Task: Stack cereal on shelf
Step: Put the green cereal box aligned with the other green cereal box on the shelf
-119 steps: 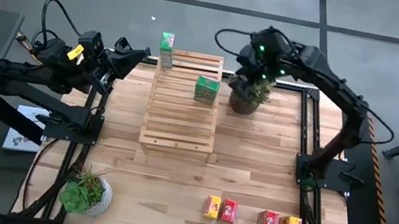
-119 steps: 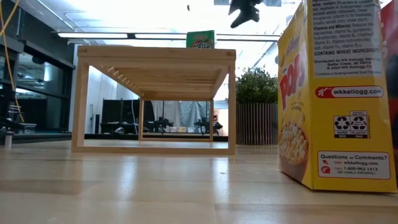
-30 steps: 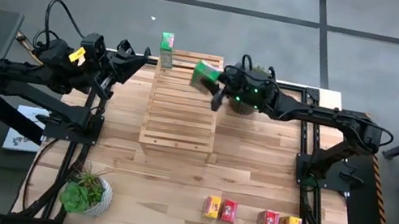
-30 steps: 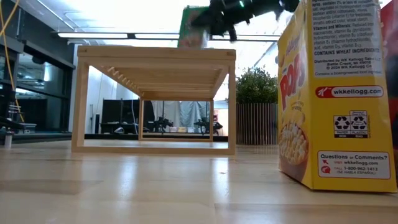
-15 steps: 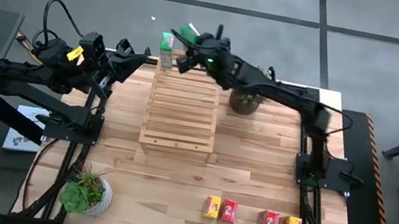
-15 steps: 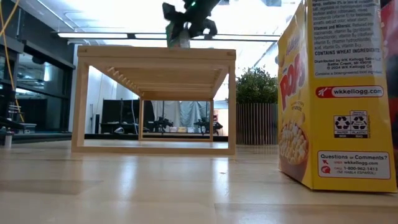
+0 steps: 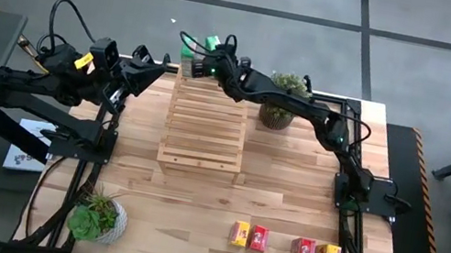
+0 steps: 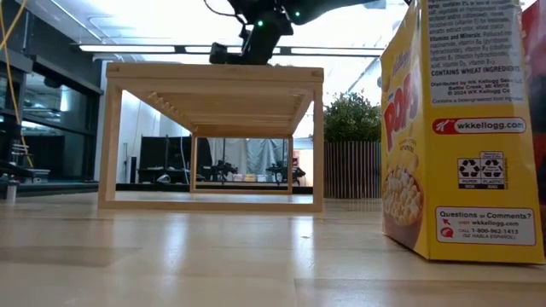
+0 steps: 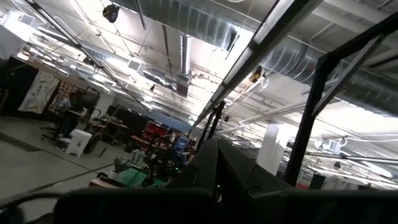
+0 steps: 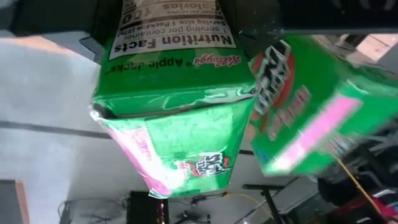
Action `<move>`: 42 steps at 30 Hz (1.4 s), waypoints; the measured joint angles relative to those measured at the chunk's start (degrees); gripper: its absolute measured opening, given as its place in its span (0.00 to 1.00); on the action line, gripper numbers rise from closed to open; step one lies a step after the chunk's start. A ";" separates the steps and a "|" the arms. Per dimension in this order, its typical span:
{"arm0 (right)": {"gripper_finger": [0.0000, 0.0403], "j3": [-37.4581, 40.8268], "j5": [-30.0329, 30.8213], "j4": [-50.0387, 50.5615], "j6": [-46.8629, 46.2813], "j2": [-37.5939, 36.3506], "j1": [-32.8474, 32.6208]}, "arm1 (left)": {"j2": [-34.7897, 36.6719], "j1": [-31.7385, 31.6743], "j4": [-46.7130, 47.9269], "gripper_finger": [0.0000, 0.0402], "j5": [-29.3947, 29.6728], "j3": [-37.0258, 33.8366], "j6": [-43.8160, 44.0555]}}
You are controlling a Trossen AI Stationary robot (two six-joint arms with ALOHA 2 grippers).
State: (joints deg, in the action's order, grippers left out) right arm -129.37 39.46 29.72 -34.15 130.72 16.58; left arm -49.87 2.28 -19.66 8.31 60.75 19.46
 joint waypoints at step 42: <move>0.60 0.91 -8.69 -1.11 -0.27 1.52 0.52 | -0.01 0.02 0.35 0.00 -3.45 0.00 1.48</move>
State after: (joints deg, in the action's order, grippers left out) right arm -128.46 30.78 28.61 -34.42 132.25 17.10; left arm -49.88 2.31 -19.31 4.86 60.75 20.94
